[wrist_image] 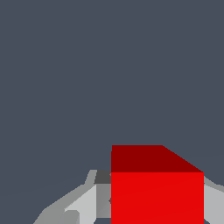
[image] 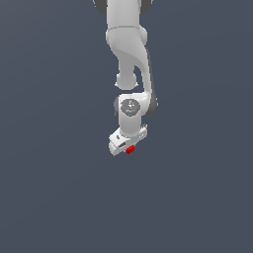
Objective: Pick up the red cube and move it to a goal position.
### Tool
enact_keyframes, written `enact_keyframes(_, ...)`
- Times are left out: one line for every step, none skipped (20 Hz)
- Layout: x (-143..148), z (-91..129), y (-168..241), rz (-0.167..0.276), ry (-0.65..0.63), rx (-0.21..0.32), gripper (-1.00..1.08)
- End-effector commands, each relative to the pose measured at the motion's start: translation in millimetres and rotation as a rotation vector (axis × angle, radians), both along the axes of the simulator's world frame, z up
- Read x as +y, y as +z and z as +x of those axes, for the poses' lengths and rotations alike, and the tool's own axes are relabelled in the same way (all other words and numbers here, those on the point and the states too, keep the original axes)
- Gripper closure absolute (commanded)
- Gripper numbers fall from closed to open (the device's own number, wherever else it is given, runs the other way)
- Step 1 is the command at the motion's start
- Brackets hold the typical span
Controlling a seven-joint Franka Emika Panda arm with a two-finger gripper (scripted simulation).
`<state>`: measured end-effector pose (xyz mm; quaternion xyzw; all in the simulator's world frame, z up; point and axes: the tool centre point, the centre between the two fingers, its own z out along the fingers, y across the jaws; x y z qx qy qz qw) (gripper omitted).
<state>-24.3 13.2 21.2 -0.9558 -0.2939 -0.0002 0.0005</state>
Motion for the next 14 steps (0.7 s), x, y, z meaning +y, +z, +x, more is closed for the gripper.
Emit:
enact_keyframes(0.5, -0.1, -0.3, 0.000, 0.001, 0.000, 1.08)
enact_keyframes(0.5, -0.1, -0.3, 0.000, 0.001, 0.000, 1.08)
enact_keyframes(0.5, -0.1, -0.3, 0.000, 0.001, 0.000, 1.08)
enact_keyframes(0.1, 0.0, -0.1, 0.000, 0.000, 0.000, 1.08)
enact_keyframes(0.1, 0.1, 0.2, 0.000, 0.000, 0.000, 1.08)
enact_keyframes(0.1, 0.4, 1.1, 0.000, 0.000, 0.000, 1.08)
enact_keyframes(0.1, 0.9, 2.6, 0.000, 0.000, 0.000, 1.08)
enact_keyframes(0.1, 1.6, 4.7, 0.000, 0.000, 0.000, 1.08)
enact_keyframes(0.2, 2.5, 7.3, 0.000, 0.000, 0.000, 1.08)
enact_keyframes(0.5, 3.6, 10.4, 0.000, 0.001, 0.000, 1.08)
enact_keyframes(0.5, 5.0, 14.2, 0.000, 0.001, 0.000, 1.08)
enact_keyframes(0.8, 6.5, 18.4, 0.000, 0.001, 0.000, 1.08)
enact_keyframes(0.9, 8.4, 23.2, 0.000, 0.001, 0.000, 1.08)
enact_keyframes(1.2, 10.4, 28.4, 0.000, 0.002, 0.000, 1.08)
